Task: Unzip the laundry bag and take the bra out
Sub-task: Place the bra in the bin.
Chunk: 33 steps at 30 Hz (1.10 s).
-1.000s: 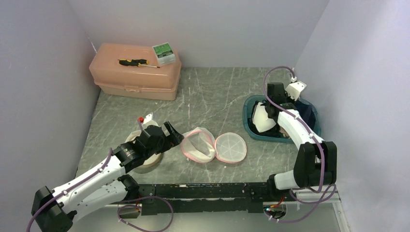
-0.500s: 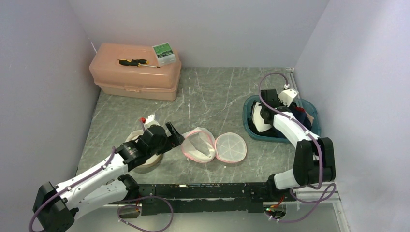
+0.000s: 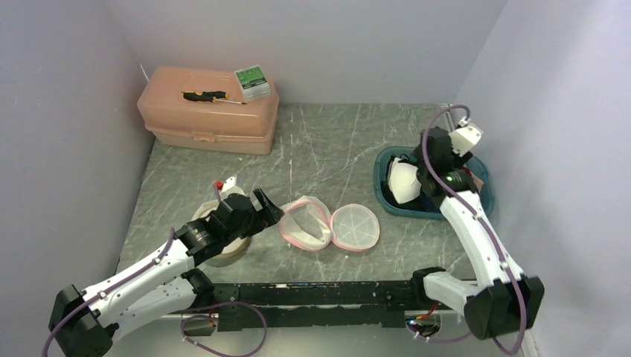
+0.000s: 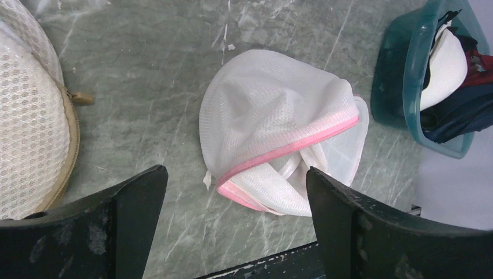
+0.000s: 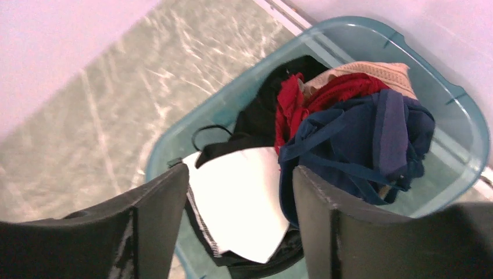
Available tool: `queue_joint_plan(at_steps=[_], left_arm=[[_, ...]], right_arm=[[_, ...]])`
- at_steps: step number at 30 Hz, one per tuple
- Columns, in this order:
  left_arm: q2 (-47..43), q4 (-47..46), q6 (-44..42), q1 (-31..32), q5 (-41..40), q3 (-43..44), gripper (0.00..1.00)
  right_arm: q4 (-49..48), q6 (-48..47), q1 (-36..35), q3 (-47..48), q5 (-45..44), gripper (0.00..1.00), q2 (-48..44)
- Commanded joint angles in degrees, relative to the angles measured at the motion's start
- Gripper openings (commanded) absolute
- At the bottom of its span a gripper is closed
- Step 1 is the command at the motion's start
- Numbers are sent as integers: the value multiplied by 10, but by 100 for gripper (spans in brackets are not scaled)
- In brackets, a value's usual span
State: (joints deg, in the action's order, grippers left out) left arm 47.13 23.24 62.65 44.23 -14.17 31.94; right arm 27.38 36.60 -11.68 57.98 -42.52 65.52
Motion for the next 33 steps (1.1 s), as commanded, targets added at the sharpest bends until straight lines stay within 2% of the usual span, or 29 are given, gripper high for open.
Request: queue_joint_plan(at_steps=[1,3,5,10,14,20,23,26,30,33], left_arm=[[-16,-47,-10,-1,21,-22,94],[-13,-66,-14,-1,36,-29,91],[-5,-72,-19,-1,45,-28,90],[14,-67,-37,-2,50,-14,90],[12,-62,-43,-1,45,-14,89],[-5,-47,-51,-2,32,-16,89],[-19,-31,-56,-2,19,-15,89],[-36,-18,-65,-1,-2,-16,89],[-54,-5,-101,-1,-14,-13,92],[-34,29,-156,-2,2,22,94]], right_arm=[[-68,-3,62,-52,126,58,-93],[-140,13,101,-116,193,38,-141],[-185,31,151,-154,268,30,-152],[-269,70,221,-204,402,26,-103],[-304,91,242,-219,400,26,-59],[-339,92,251,-247,403,32,-32],[-346,88,248,-239,419,46,-75],[-306,90,233,-205,419,60,-127],[-220,57,162,-146,410,66,-203],[-156,19,67,-119,411,67,-244]])
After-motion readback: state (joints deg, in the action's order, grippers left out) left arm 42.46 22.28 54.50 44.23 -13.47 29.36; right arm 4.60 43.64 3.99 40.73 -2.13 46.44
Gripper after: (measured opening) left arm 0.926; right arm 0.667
